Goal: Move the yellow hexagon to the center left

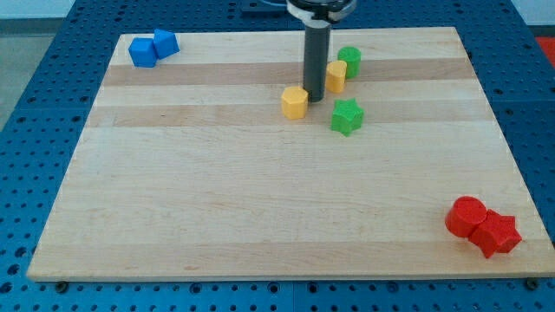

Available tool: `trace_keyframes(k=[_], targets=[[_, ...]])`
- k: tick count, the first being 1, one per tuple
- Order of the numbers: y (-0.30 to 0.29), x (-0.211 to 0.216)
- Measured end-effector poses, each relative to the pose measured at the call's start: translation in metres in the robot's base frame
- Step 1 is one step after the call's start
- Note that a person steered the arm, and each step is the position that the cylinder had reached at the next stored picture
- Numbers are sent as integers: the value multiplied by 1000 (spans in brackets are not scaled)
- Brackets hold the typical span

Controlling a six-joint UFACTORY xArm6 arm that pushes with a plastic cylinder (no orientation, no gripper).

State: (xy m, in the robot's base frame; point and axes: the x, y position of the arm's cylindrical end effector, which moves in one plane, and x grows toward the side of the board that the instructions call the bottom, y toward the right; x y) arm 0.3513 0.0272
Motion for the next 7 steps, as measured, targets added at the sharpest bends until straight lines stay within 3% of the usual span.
trace_keyframes(k=[2, 4, 5, 7], targets=[[-35, 0], [8, 19], [-4, 42], [-23, 34]])
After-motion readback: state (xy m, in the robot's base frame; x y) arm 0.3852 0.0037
